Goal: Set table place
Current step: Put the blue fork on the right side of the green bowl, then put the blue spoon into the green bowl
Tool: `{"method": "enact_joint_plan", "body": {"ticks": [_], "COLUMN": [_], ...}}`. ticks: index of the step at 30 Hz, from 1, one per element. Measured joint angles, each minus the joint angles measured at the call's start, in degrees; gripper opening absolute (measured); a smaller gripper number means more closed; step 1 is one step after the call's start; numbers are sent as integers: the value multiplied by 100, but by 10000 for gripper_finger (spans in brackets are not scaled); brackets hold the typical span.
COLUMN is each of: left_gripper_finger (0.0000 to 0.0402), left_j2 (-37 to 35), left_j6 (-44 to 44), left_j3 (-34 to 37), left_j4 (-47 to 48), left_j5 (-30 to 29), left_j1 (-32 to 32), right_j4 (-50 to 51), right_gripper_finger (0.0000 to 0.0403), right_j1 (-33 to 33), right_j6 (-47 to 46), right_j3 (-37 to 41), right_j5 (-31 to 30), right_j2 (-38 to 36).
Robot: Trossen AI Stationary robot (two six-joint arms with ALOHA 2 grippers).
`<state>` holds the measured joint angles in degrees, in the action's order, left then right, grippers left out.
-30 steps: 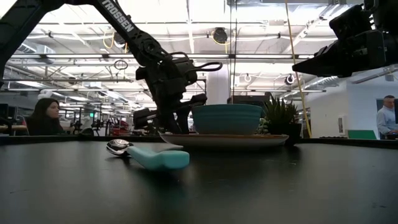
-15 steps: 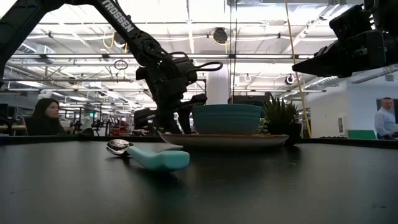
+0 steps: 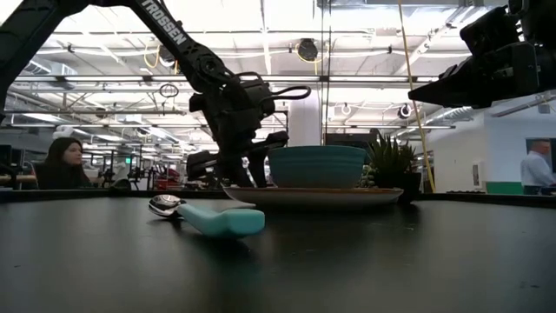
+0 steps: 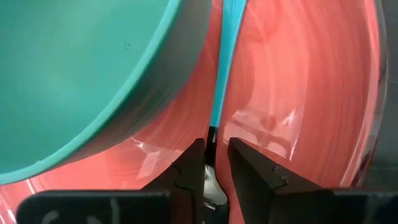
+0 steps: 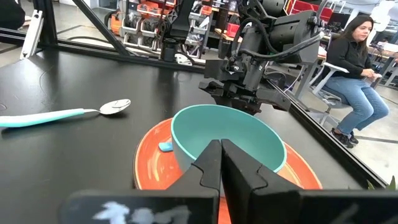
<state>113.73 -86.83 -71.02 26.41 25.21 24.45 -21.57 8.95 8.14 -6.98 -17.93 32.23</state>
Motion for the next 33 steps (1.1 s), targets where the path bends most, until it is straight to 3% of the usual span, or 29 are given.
{"method": "enact_joint_plan", "body": {"ticks": [10,33], "left_gripper_finger": [81,81], "left_j2": [-382,-398], "left_j6": [46,186], "left_j3": [13,0], "left_j4": [175,210], "left_j5": [-99,22], "left_j1": [-19,-20], "right_j4": [16,-1], "right_gripper_finger": [0,0], "right_j1": [2,2], "right_j6": [0,-20], "right_j3": [0,1], "right_j5": [1,2], "right_j2": [0,31]}}
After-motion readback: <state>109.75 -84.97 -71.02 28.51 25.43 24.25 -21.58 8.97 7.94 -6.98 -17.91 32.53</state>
